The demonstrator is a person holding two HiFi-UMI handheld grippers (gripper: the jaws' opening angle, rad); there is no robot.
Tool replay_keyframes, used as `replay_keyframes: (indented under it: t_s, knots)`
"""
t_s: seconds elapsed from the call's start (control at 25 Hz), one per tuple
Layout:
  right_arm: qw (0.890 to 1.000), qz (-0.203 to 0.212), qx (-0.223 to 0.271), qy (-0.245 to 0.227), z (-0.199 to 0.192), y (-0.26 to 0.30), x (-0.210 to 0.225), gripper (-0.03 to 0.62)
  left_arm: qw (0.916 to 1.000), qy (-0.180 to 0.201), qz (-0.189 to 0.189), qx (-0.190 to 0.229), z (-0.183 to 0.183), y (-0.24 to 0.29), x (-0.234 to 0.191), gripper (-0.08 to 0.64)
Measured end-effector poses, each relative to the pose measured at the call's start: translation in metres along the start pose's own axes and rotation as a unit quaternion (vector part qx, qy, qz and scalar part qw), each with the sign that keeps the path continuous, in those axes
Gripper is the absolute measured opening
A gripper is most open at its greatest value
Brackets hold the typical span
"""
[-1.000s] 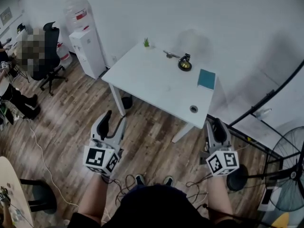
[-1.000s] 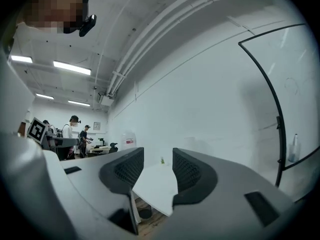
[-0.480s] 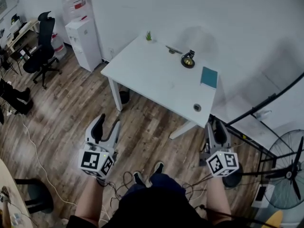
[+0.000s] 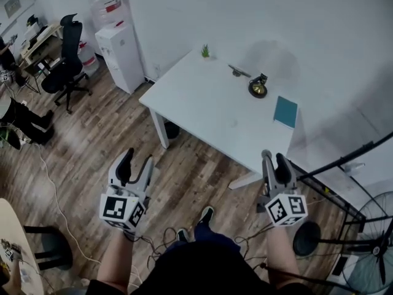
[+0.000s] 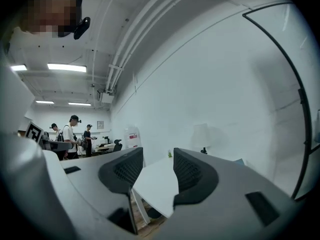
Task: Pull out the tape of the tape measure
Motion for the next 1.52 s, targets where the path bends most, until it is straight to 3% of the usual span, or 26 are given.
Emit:
replay_keyframes:
  t_s: [0.4,0.64,0.84,1.16,1.52]
  knots:
    - [1.000,0.013,0.008,0.007,-0.008,0.092,0.071,0.193,0.9998,0.005,0.017,-0.010,-0.002,0.095,0.021,0.224]
    - [1.000,0.012,0.001,0.015,-0.016,0.115,0.088,0.189,0.9994,-0.001,0.030,-0.015,0.000,0.117,0.015,0.222]
    - [1.000,0.000,-0.004,0.013,-0.018,0.130,0.097,0.192,0.9997,0.000,0.017,-0.019,0.002,0.148,0.006,0.222]
    - [0.997,-0.069,-0.029,-0.003,-0.015,0.158,0.097,0.187,0.9980,-0.017,-0.052,-0.030,0.011,0.223,-0.033,0.222]
    - [0.983,-0.174,-0.064,-0.010,-0.023,0.207,0.073,0.186,0.9905,-0.024,-0.124,-0.054,0.031,0.323,-0.118,0.221]
Point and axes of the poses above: the fingertips, and each gripper's own axes: y forward along the fingers, x to its right, z out of its top, the point moved 9 cm from there along -y, backward along the fingers, and after that the axes turned 11 degrees about -y, right-handed, at the moved point
